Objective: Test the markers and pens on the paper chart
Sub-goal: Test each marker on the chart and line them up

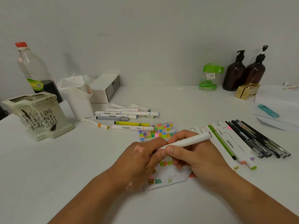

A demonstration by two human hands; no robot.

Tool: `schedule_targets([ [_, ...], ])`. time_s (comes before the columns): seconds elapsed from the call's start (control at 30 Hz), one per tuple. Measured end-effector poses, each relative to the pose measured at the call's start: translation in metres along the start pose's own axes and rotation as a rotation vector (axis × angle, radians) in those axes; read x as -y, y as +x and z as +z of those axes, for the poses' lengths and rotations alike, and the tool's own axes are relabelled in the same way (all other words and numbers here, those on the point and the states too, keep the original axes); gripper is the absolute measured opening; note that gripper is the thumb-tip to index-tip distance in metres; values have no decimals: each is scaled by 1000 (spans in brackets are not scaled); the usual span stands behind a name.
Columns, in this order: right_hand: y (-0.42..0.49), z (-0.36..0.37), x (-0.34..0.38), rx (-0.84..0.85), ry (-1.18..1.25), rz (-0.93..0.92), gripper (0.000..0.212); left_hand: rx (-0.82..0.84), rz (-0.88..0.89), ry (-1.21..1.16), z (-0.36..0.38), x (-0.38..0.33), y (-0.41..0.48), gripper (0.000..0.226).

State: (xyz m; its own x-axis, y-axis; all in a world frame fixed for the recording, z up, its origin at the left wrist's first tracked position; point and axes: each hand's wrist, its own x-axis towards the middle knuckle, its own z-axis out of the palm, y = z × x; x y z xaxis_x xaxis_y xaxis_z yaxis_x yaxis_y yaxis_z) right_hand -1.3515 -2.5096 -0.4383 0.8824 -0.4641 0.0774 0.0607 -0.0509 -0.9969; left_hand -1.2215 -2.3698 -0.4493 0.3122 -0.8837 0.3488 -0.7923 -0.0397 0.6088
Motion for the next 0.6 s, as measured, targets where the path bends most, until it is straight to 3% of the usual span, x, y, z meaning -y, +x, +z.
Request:
schedule_targets([
  [0.17,0,-1,-2,-71,-8,-28,17,39,-48,-31,-5,5,-2,35],
  [0.23,2,-4,-5,-133,37,-9,11,104,-156,30,-12,13,-3,55],
  [0.3,2,-5,-5,-117,56,38,1,183,-219,115,-19,21,-5,65],
  [0.37,0,-3,-7,-36,29,95,8,246,-235,179,-23,25,-6,68],
  [0.47,-3,3,-10,49,-98,130,6,292,-257,238,-25,27,-6,72],
  [0.6,-4,7,-16,5,-335,104,16,317,-287,237,-24,26,-5,74],
])
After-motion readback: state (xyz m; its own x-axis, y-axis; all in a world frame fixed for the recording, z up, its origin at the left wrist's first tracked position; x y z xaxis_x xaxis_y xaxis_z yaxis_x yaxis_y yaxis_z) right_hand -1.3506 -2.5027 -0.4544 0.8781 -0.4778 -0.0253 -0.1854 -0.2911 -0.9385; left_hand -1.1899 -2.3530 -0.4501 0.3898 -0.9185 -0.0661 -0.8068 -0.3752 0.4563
